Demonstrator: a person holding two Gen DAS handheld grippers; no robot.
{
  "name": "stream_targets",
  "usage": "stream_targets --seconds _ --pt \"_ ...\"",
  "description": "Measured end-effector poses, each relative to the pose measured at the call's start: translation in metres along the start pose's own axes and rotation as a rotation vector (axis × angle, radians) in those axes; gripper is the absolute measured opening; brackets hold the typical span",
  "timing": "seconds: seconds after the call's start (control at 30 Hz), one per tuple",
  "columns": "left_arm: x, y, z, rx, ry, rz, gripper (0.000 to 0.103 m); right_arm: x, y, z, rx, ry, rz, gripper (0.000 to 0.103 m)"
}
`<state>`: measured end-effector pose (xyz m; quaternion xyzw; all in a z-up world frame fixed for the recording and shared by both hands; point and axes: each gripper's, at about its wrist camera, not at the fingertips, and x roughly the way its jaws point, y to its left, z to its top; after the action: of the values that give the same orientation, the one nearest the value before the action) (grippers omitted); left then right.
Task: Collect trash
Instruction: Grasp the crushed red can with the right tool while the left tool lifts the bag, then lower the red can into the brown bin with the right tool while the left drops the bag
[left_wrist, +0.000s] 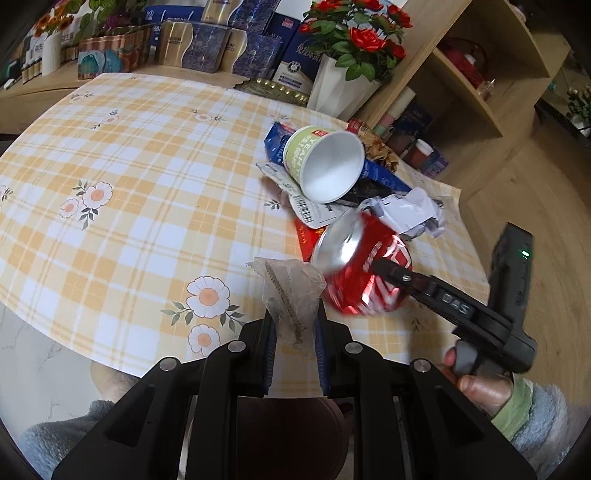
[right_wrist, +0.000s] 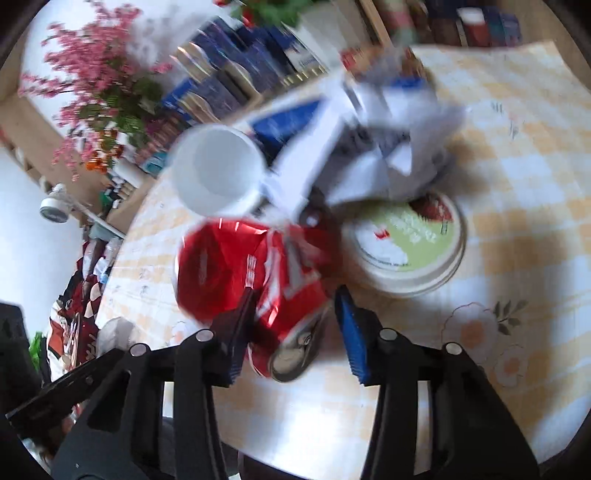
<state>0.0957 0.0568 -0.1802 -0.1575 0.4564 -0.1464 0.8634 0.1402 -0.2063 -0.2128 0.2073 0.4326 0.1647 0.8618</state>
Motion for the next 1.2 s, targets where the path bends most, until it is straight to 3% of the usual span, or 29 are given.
stream_targets --seconds 0.03,0.07,0.27,0.47,0.77,0.97,1.2 --pt "-0.003 0.001 -0.001 -0.004 -0.006 -0.004 0.018 -0.007 0.001 -0.002 -0.004 -0.011 -0.001 0.044" --pt "-0.005 0.001 -0.002 -0.009 -0.008 -0.009 0.018 -0.015 0.002 -0.006 -0.005 -0.017 -0.002 0.035" --pt "-0.017 0.002 -0.012 -0.035 -0.024 -0.039 0.018 -0.035 -0.008 -0.025 -0.001 0.001 -0.046 0.035" --pt "-0.037 -0.001 -0.030 -0.030 -0.035 -0.051 0.018 -0.064 -0.007 -0.035 0.010 -0.046 -0.035 0.035" --pt "-0.050 -0.006 -0.062 -0.024 0.021 -0.056 0.018 -0.099 -0.001 -0.060 -0.008 -0.077 -0.031 0.035" --pt "-0.038 -0.008 -0.090 -0.033 0.141 -0.056 0.018 -0.124 -0.003 -0.078 0.007 -0.115 -0.030 0.035" --pt "0.013 -0.006 -0.123 -0.088 0.385 -0.058 0.018 -0.142 -0.018 -0.095 0.057 -0.139 -0.033 0.035"
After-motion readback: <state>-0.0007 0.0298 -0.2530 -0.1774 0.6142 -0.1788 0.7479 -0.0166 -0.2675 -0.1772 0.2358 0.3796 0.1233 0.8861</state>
